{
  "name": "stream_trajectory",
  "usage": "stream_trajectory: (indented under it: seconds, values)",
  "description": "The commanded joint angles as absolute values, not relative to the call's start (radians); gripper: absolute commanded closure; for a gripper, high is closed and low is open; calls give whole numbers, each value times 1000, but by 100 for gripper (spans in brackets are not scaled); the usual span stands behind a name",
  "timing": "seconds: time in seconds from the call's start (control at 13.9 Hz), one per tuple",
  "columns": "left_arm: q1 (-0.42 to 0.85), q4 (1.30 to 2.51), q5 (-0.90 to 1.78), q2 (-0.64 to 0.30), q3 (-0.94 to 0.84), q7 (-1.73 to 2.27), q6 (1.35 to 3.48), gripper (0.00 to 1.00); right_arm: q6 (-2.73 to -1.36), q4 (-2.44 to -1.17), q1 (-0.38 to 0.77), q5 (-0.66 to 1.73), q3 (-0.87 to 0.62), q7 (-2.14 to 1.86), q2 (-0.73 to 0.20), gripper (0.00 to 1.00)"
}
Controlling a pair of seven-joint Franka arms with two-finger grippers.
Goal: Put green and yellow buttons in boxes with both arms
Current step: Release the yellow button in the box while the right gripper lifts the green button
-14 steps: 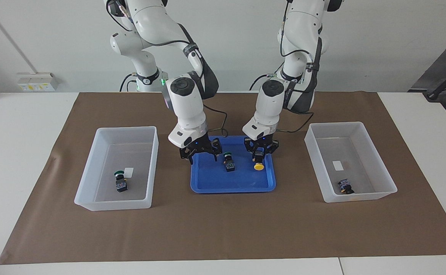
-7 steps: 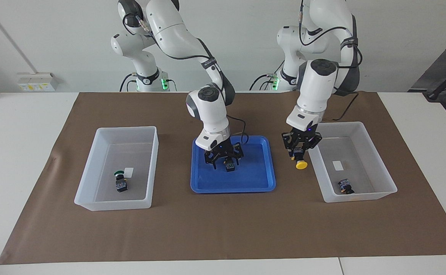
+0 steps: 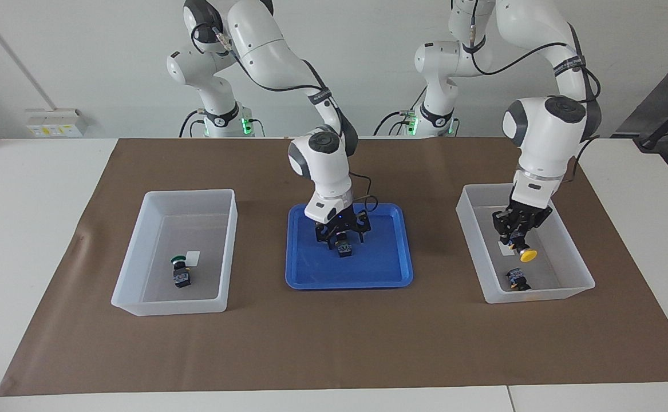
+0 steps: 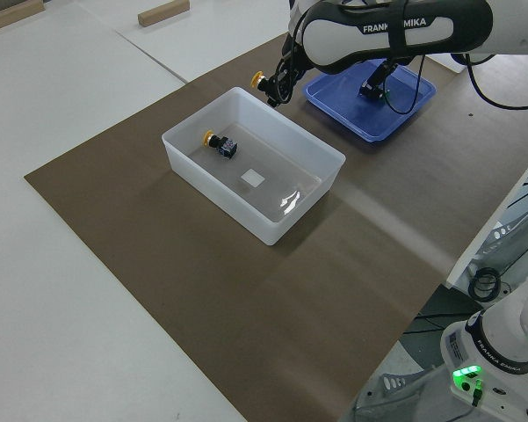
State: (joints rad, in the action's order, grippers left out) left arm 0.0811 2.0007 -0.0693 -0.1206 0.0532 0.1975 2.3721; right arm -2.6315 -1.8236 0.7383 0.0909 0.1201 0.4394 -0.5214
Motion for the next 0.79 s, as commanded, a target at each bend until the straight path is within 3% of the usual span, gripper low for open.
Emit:
stream_trajectory:
  seconds: [0.0, 0.29, 0.51, 0.72]
  values:
    - [26, 1977, -86, -190, 41, 163, 2445, 100, -2628, -1813, 723, 74, 121, 420, -522, 100]
    - [-41, 1965, -83, -270, 40, 62, 2545, 100, -2535, -1795, 719, 78, 147, 451, -468, 100]
    - [-45, 1944, -83, -337, 41, 17, 2655, 100, -2369, -1787, 698, 72, 213, 439, -344, 100]
    - [-44, 1942, -91, -353, 41, -29, 2672, 100, -2199, -1789, 591, 61, 232, 311, -237, 100]
